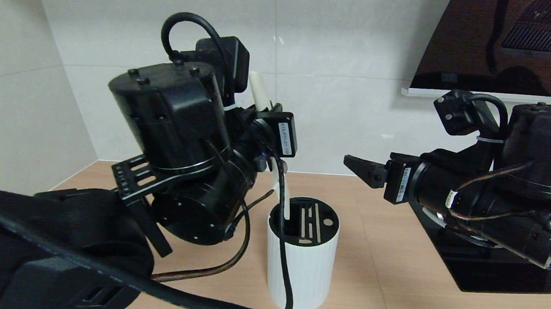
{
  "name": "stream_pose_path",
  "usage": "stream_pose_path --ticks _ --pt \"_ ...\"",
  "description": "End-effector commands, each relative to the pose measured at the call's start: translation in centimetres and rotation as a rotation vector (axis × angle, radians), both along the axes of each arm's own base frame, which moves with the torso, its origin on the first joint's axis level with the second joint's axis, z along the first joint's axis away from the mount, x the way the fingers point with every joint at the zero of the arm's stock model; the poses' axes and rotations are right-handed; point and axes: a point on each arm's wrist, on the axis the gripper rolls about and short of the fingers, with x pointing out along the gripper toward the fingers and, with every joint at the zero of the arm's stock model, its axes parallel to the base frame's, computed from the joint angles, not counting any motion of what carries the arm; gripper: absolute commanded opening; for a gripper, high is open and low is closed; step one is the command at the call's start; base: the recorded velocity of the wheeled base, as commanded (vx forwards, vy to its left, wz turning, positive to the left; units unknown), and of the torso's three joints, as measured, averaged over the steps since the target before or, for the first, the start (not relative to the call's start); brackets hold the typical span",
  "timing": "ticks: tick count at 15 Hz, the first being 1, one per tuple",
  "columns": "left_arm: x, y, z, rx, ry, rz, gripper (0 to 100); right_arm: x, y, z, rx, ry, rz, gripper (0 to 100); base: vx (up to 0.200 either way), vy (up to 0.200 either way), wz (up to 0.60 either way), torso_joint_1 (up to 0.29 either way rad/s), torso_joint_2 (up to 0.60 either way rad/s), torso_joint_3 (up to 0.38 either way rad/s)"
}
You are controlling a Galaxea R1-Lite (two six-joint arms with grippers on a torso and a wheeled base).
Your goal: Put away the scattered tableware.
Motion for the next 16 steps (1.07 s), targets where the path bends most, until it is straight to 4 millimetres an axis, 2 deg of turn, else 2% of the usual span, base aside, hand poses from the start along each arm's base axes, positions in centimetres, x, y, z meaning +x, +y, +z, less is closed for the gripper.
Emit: stream_pose_path --ticks 1,12,16 --pt "1.0 -1.2 -1.9 0.022 0.02 0.003 0 0.1 0.1 -0.2 -0.004 0.006 0.0 100 0.0 0.0 0.0 0.0 0.0 0.0" --pt "2.0 -2.3 -4.3 0.055 0.053 0.007 0 0.3 0.3 -0.8 -0.017 0.021 -0.001 100 0.0 0.0 0.0 0.0 0.0 0.0" --pt "1.6 -2.9 -5.5 0.083 0.079 -0.016 0 0.3 0.3 -1.1 -0.025 0.027 -0.003 100 0.0 0.0 0.0 0.0 0.0 0.0"
